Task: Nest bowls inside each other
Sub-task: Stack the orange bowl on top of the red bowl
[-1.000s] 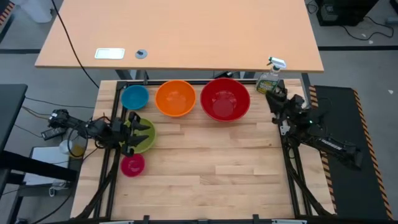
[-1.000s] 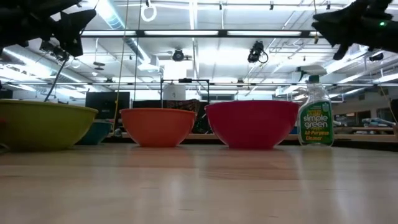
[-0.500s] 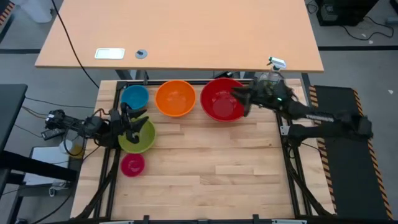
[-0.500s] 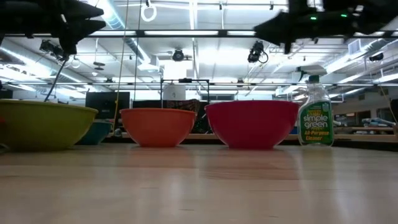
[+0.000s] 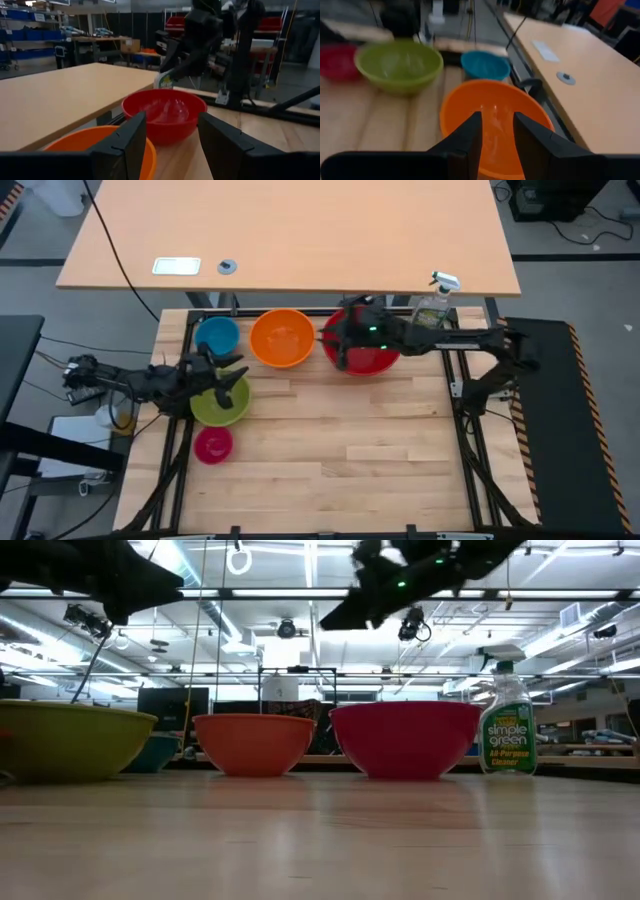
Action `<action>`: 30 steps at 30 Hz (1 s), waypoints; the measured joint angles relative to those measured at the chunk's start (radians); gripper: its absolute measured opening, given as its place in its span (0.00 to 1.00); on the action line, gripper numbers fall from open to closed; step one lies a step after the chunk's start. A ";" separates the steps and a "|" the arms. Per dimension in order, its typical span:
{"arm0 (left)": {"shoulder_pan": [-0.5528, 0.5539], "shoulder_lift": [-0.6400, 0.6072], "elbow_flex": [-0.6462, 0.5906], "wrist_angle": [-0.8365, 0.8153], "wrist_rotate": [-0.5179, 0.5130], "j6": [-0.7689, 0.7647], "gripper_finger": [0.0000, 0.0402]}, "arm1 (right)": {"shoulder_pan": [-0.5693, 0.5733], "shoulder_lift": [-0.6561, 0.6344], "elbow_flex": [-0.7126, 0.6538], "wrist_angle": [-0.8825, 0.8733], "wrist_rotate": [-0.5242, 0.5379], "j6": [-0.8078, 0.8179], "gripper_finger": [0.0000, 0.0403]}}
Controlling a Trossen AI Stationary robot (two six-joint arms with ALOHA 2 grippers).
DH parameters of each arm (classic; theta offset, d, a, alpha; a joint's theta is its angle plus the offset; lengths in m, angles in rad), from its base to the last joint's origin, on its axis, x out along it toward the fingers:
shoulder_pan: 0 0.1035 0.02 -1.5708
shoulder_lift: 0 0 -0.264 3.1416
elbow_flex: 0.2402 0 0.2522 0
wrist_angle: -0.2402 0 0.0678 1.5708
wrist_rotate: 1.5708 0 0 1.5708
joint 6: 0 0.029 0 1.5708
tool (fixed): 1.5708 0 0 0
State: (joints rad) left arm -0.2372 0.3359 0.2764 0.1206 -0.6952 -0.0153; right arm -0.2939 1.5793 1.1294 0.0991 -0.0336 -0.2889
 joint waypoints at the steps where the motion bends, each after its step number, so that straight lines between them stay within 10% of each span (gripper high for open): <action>1: 0.000 0.008 0.000 0.001 -0.002 0.000 0.45 | 0.012 0.035 0.034 -0.027 0.020 -0.026 0.29; 12: 0.000 0.036 0.002 -0.045 -0.036 -0.025 0.45 | 0.124 0.372 0.375 -0.267 0.278 -0.299 0.41; 30: 0.000 0.037 0.002 -0.117 -0.034 -0.018 0.45 | 0.137 0.697 0.748 -0.634 0.350 -0.369 0.40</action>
State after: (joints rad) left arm -0.2367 0.3729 0.2787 0.0040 -0.7293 -0.0338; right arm -0.1573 2.2765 1.8775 -0.5349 0.3166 -0.6579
